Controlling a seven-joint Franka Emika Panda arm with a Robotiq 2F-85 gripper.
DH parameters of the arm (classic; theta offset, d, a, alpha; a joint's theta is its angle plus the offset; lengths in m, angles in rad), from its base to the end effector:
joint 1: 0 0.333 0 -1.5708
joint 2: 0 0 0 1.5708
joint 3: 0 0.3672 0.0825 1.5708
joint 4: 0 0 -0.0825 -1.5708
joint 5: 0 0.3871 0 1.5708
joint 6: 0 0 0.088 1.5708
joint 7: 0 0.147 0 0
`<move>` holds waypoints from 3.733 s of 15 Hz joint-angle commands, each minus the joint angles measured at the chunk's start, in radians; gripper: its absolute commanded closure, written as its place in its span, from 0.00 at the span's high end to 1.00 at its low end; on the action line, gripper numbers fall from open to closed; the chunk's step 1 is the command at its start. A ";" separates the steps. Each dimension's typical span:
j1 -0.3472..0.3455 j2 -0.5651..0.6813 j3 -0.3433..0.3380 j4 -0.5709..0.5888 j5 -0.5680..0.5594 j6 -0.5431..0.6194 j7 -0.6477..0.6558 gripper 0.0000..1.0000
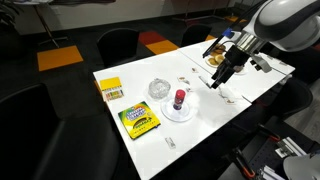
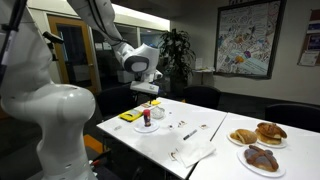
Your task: Take the spice bottle off the plate
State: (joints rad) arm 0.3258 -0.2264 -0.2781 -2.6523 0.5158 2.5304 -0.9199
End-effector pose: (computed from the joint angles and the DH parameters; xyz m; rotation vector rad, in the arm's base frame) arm 0.4173 0.0289 0.3322 -2.7086 -0.7758 -0.3285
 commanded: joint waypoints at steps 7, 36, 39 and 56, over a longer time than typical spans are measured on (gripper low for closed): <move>-0.174 0.254 0.219 0.173 -0.358 0.053 0.083 1.00; -0.395 0.684 0.579 0.381 -0.436 0.399 0.015 1.00; -0.413 0.704 0.597 0.409 -0.447 0.353 0.039 0.66; -0.344 0.333 0.345 0.146 -0.712 0.298 0.511 0.30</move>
State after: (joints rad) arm -0.0179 0.2485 0.1364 -2.3659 -0.1331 2.8187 -0.4863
